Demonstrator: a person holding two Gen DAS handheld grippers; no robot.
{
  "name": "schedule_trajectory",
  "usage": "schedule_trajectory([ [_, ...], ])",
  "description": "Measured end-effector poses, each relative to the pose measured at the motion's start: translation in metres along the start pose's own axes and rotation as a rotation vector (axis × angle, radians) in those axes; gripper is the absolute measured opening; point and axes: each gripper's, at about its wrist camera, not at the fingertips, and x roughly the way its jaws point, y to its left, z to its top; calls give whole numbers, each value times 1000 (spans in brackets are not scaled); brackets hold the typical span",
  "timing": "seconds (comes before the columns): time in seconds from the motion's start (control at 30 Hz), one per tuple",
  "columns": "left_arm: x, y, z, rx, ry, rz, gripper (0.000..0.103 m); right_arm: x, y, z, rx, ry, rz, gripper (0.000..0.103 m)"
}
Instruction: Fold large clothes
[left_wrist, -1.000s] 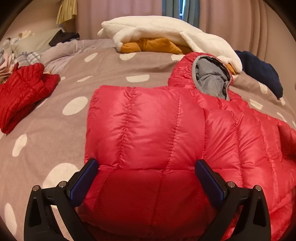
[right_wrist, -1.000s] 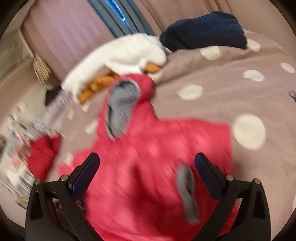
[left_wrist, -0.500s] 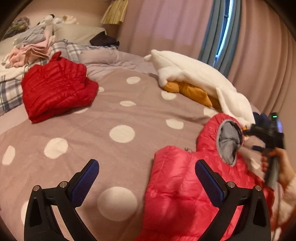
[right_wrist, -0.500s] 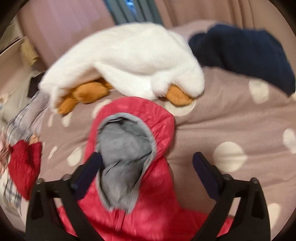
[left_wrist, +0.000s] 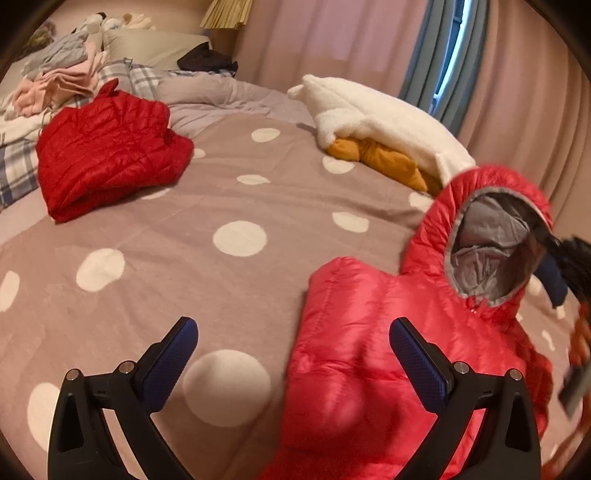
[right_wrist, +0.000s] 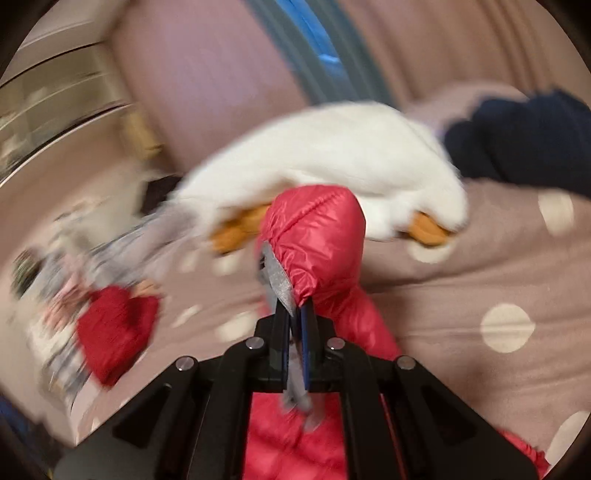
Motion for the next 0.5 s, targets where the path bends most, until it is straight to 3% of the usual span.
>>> schedule_trajectory([
  [0.23,-22,1,-3,-43,-32,25,103,-68,33,-75,-107,89,91,6],
  [0.37,-28,9,-2,-87,-22,21,103,-78,37,-134,-188,231,17,7],
  [0.43,-31,11,-1,-97,-21,27,103,-76,27,-157,-189,352,-68,10],
  [0.5,-33,11,0,-95,-24,26,103,-80,22,-169,-157,408,-112,9],
])
